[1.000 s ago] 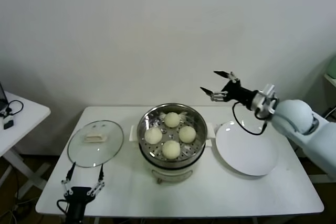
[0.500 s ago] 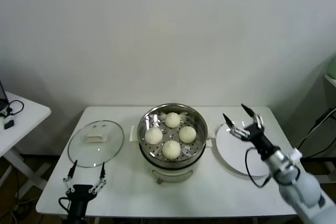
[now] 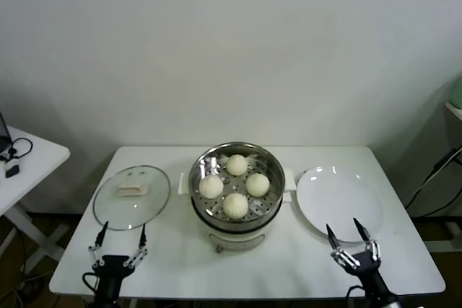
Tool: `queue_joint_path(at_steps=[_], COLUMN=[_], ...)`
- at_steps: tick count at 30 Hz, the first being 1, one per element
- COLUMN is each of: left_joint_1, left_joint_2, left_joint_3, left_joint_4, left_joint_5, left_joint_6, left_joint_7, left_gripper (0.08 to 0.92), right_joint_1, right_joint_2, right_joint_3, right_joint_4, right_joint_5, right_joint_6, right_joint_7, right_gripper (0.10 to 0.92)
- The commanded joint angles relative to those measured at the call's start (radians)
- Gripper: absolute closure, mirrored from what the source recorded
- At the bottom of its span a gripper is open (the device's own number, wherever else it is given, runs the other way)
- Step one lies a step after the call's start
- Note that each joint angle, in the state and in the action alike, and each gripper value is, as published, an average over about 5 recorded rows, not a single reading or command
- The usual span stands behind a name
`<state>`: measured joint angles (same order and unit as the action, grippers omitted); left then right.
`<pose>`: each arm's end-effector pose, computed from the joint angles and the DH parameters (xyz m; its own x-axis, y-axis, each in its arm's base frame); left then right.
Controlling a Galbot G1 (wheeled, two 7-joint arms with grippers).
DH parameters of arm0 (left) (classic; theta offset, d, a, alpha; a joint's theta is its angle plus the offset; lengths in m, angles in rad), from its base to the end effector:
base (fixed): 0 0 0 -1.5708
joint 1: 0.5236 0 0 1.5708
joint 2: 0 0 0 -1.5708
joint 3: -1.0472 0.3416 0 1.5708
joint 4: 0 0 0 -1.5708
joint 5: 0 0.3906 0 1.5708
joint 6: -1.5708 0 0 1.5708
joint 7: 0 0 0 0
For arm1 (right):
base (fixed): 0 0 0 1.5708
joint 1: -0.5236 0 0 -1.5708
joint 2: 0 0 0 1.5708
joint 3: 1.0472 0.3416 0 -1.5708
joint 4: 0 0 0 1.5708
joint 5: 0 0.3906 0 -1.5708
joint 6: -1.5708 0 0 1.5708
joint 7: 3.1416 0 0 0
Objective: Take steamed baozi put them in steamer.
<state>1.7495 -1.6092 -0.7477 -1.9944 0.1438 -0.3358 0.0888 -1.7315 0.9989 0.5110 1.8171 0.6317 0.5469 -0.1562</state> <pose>0.1462 0.0721 -0.3647 -0.9979 -0.0563 -0.0325 -0.0628 0.9650 0.2548 0.1609 -0.1293 -0.4020 -0.9683 -0.2350 -0.0844 -0.2441 0.9621 0.1213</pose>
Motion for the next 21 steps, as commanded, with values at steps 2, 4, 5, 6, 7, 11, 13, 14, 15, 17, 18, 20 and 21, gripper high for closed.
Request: queue_joint_path(at_steps=[2,4,5,6,7,11,13,14,15,17,18,20,21], left_joint_1=[0.006,0.008,0.01,0.011,0.013,0.018,0.019,0.019,0.019,0.019,0.019,0.018,0.018], left_joint_2=[-0.049,-0.049,-0.049,-0.049,-0.049,-0.049,-0.049,-0.049,-0.049,-0.049,-0.049,-0.049,-0.049], left_joint_3=[0.001,0.001,0.001,0.0,0.0,-0.002,-0.002,-0.001,-0.001,0.0,0.001,0.002,0.002], left_joint_4=[-0.004,-0.005,-0.006,-0.006,-0.007,-0.007,-0.007,-0.007,-0.008,-0.008,-0.008,-0.009,-0.009], left_joint_5=[0.001,0.002,0.002,0.001,0.0,-0.002,-0.002,-0.002,-0.002,-0.002,-0.002,-0.002,-0.003], left_joint_6=[-0.002,-0.003,-0.004,-0.005,-0.005,-0.009,-0.01,-0.011,-0.011,-0.011,-0.011,-0.012,-0.012], left_joint_7=[0.0,-0.001,-0.001,-0.001,-0.001,-0.002,-0.002,-0.002,-0.002,-0.002,-0.002,-0.002,-0.002], left_gripper=[0.177,0.177,0.177,0.177,0.177,0.177,0.177,0.177,0.177,0.177,0.177,0.177,0.177], right_joint_1=[-0.094,-0.095,-0.096,-0.098,-0.098,-0.102,-0.104,-0.106,-0.107,-0.112,-0.114,-0.118,-0.119], right_joint_2=[0.096,0.097,0.098,0.098,0.099,0.103,0.103,0.104,0.104,0.104,0.103,0.102,0.101], right_joint_3=[0.007,0.001,-0.003,-0.006,-0.008,-0.017,-0.022,-0.024,-0.026,-0.031,-0.033,-0.038,-0.039], right_joint_4=[-0.018,-0.02,-0.02,-0.021,-0.021,-0.021,-0.022,-0.022,-0.022,-0.022,-0.022,-0.021,-0.021], right_joint_5=[-0.038,-0.042,-0.043,-0.044,-0.046,-0.052,-0.059,-0.062,-0.066,-0.07,-0.072,-0.074,-0.075], right_joint_6=[0.099,0.1,0.101,0.102,0.102,0.104,0.103,0.103,0.103,0.103,0.103,0.104,0.105], right_joint_7=[0.034,0.038,0.04,0.041,0.041,0.044,0.047,0.05,0.052,0.055,0.058,0.062,0.064], right_gripper=[0.203,0.203,0.203,0.203,0.203,0.203,0.203,0.203,0.203,0.203,0.203,0.203,0.203])
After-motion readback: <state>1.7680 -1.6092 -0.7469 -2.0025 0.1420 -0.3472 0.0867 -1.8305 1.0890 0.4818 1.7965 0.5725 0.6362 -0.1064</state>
